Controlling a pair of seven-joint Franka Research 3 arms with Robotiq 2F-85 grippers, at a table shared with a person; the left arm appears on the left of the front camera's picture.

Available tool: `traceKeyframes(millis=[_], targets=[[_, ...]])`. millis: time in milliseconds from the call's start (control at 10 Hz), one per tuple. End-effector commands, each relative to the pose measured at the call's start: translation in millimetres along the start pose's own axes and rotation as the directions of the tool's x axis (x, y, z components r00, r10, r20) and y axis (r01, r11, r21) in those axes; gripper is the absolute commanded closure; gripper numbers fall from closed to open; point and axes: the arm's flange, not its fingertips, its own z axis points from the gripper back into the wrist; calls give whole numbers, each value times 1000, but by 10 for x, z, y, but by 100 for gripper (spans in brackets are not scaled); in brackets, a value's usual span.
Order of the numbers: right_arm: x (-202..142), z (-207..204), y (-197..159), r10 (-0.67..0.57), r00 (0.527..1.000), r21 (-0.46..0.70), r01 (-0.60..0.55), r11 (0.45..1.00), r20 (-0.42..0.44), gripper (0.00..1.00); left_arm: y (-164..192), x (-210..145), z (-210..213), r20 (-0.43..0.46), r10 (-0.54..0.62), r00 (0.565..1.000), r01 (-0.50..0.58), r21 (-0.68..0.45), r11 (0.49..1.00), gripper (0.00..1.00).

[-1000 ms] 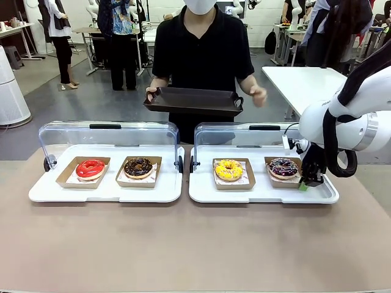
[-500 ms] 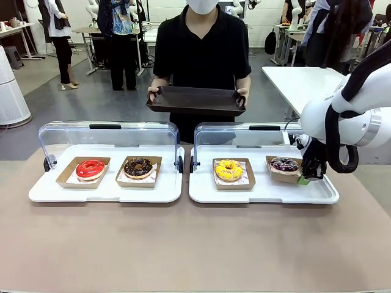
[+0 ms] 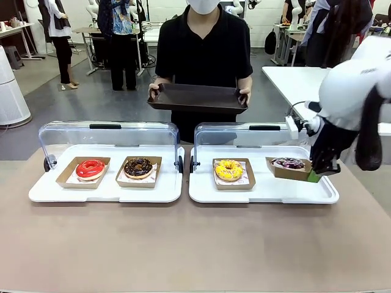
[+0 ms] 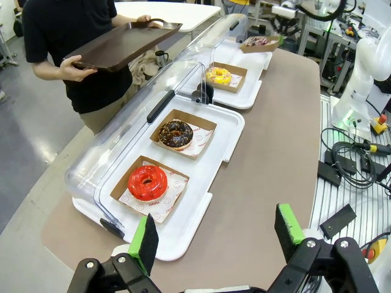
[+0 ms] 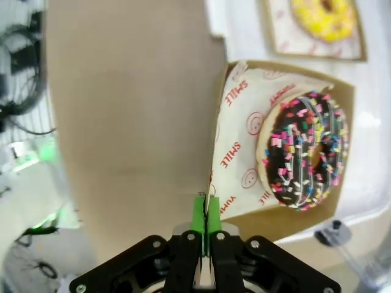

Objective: Provide the desired donut to the person.
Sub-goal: Pick up and lift the Paper togo box containing the Donut pointed at by the person.

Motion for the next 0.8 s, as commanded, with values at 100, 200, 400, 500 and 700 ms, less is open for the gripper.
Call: traceKeyframes(millis=[100,200,400,500,700], targets=[[170,686,486,-24,998,-2,24,1000,-57,100,7,6,15,24,-16,1000,15,3,1000,0],[227,893,583,-34,998,-17,33,999,-60,100,7,6,15,24,-16,1000,15,3,1000,0],[315,1323,620,-36,999,-43,35,998,-37,100,7,6,15,24,-16,1000,15,3,1000,0],[347,1485,547,-53,998,-46,52,998,-25,100,7,6,15,24,-16,1000,15,3,1000,0],[413,1685,345,-77,997,-26,76,997,-5,100,7,6,15,24,-16,1000,15,3,1000,0]])
